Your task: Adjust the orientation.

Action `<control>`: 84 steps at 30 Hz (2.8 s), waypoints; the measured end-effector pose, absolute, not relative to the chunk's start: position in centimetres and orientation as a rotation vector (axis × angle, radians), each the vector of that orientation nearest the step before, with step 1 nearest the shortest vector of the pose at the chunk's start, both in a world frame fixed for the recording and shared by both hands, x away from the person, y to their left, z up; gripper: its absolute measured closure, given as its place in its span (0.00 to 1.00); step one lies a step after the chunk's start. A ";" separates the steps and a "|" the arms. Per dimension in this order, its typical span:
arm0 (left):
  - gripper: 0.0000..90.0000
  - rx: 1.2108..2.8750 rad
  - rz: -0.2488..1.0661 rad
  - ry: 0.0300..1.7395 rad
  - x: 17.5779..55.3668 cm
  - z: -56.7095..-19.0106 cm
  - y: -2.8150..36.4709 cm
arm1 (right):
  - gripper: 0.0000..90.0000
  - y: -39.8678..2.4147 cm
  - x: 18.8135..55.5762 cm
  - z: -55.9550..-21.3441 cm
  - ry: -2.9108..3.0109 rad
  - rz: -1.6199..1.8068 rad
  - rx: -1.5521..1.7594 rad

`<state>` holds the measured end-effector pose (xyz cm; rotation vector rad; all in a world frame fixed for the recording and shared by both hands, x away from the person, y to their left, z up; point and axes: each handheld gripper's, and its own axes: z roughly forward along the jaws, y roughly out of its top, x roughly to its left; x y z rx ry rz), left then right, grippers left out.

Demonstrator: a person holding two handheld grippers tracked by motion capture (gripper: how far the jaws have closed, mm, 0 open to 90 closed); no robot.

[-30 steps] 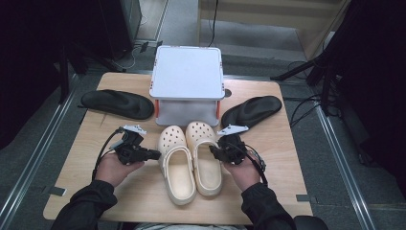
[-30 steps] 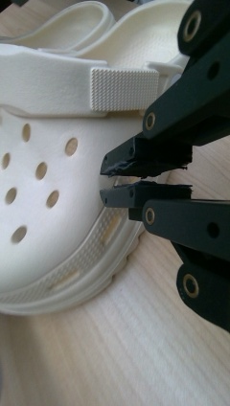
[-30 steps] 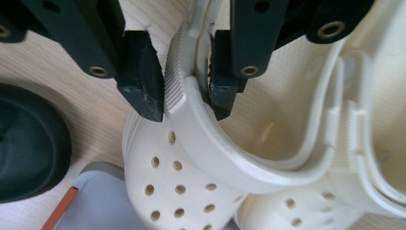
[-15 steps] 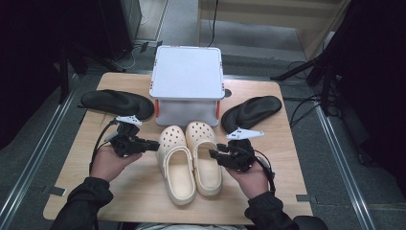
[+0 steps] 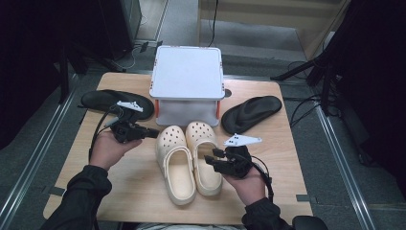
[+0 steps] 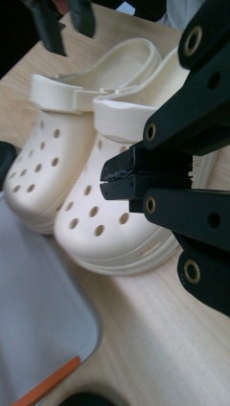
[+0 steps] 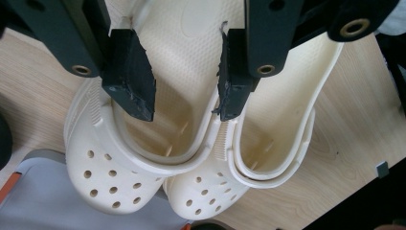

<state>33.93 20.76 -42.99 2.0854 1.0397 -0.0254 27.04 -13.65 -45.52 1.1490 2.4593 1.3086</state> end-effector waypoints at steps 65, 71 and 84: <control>1.00 2.066 0.079 1.018 44.7 -37.8 19.2 | 0.47 -6.7 27.9 -48.8 2.417 1.171 1.323; 1.00 2.066 0.075 1.015 44.7 -37.8 19.3 | 0.52 -5.6 28.7 -49.3 2.402 1.132 1.370; 1.00 2.072 0.073 1.015 44.7 -37.8 19.3 | 0.70 -6.1 29.2 -49.1 2.336 1.139 1.512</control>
